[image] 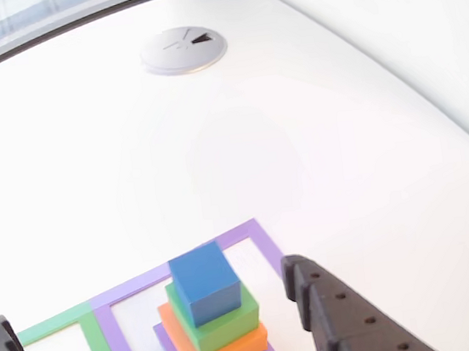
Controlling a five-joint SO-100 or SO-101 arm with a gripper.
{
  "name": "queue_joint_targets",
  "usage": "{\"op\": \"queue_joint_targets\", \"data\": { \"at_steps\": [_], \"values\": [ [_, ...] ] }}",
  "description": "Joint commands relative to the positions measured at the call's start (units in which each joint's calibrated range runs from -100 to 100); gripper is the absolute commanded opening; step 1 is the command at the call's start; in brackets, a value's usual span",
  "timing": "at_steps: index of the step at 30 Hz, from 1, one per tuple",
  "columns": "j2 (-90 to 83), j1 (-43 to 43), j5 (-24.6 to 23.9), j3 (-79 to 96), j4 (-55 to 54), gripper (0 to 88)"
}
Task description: Tower of hanoi
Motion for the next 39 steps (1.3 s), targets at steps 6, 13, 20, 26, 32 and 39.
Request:
{"op": "queue_joint_targets", "data": {
  "at_steps": [6,13,20,26,32,39],
  "values": [
    [12.01,5.75,0.0,1.57,-17.14,43.3],
    [22.35,5.94,0.0,4.3,-30.9,43.9],
    [33.08,4.03,0.0,3.12,-41.99,41.4],
    [38.17,1.63,0.0,0.94,-45.88,40.6],
    [40.19,-1.44,0.0,-0.97,-47.18,40.0],
    [43.58,-1.73,0.0,-2.7,-48.63,38.9]
  ]
}}
